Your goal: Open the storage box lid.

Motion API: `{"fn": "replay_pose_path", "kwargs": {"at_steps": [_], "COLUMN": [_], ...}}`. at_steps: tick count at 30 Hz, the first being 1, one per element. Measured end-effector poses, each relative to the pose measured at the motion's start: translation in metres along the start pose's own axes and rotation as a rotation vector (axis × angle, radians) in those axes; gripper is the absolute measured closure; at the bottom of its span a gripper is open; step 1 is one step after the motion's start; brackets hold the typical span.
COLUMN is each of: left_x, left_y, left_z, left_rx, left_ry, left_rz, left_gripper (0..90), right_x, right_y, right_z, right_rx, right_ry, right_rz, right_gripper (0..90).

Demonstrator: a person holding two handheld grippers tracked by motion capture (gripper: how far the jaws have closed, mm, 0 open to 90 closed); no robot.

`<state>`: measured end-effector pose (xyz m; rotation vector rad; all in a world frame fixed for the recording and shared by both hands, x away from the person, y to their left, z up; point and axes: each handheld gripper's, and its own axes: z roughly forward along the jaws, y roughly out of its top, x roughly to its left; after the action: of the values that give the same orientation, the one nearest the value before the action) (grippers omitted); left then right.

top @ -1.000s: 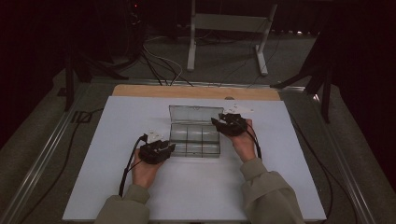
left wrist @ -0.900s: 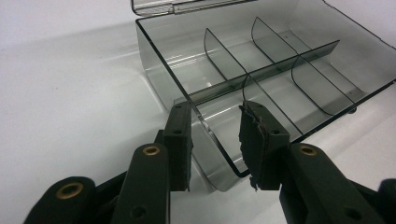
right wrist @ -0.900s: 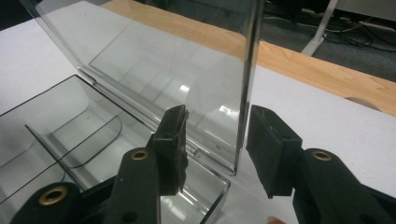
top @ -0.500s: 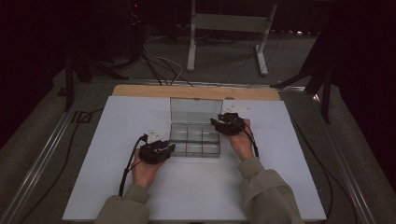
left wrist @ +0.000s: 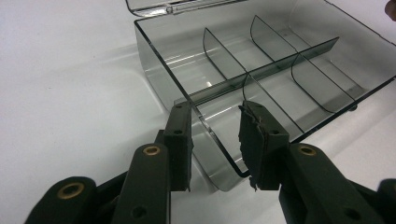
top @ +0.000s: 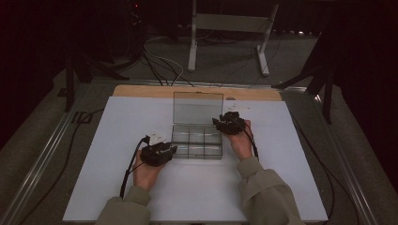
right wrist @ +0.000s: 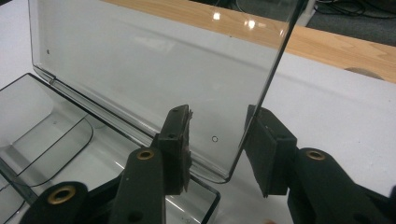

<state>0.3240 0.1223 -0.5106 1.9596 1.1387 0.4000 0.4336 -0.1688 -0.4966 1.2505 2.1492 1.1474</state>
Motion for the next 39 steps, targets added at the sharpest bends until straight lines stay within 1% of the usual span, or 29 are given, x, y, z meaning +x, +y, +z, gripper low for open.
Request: {"fn": "replay_pose_path", "kwargs": {"at_steps": [4,8,11,16,18,19,21,24,28,29,30,32,35,37,39], "left_x": [-0.0013,-0.0020,-0.0021,-0.0019,-0.0019,-0.0019,-0.0019,-0.0021,-0.0020,-0.0019,-0.0020,-0.0020,-0.0021,-0.0019,-0.0018], "left_y": [-0.0006,-0.0012,-0.0013,-0.0017,-0.0017,-0.0017,-0.0018,-0.0018,-0.0019,-0.0019,-0.0019,-0.0019,-0.0018,-0.0019,-0.0020], "left_z": [-0.0012,-0.0018,-0.0018,-0.0019,-0.0019,-0.0019,-0.0019,-0.0020,-0.0020,-0.0020,-0.0021,-0.0020,-0.0021,-0.0019,-0.0018], "left_rx": [0.004,0.004,0.004,0.002,0.002,0.002,0.002,0.002,0.002,0.002,0.002,0.002,0.002,0.003,0.003], "left_ry": [-0.002,-0.003,-0.003,-0.006,-0.006,-0.006,-0.006,-0.006,-0.007,-0.007,-0.006,-0.006,-0.006,-0.004,-0.004], "left_rz": [0.007,0.008,0.006,0.004,0.004,0.004,0.004,0.005,0.005,0.005,0.005,0.004,0.004,0.007,0.005], "left_gripper": [67.1,67.9,68.0,68.1,68.1,68.1,68.1,68.2,68.3,68.3,68.3,68.3,68.5,68.9,68.9], "right_x": [0.0001,0.0012,0.0010,-0.0021,-0.0027,-0.0037,-0.0039,-0.0047,-0.0052,-0.0061,-0.0064,-0.0066,-0.0067,-0.0059,-0.0051], "right_y": [0.0005,-0.0005,-0.0007,-0.0012,-0.0014,-0.0016,-0.0018,-0.0021,-0.0022,-0.0025,-0.0026,-0.0026,-0.0029,-0.0032,-0.0028], "right_z": [0.0001,0.0013,0.0027,0.0041,0.0045,0.0050,0.0051,0.0058,0.0063,0.0069,0.0071,0.0071,0.0073,0.0075,0.0080], "right_rx": [0.005,0.011,0.020,0.029,0.031,0.032,0.031,0.036,0.039,0.043,0.042,0.043,0.044,0.052,0.048], "right_ry": [-0.002,-0.006,0.000,0.015,0.019,0.024,0.024,0.026,0.025,0.031,0.032,0.033,0.020,0.020,0.016], "right_rz": [-0.003,-0.002,0.011,0.062,0.071,0.087,0.089,0.110,0.122,0.138,0.141,0.142,0.137,0.123,0.116], "right_gripper": [60.2,57.7,56.4,55.2,55.1,54.9,54.8,53.8,53.5,53.4,53.3,53.0,52.0,53.7,53.7]}}
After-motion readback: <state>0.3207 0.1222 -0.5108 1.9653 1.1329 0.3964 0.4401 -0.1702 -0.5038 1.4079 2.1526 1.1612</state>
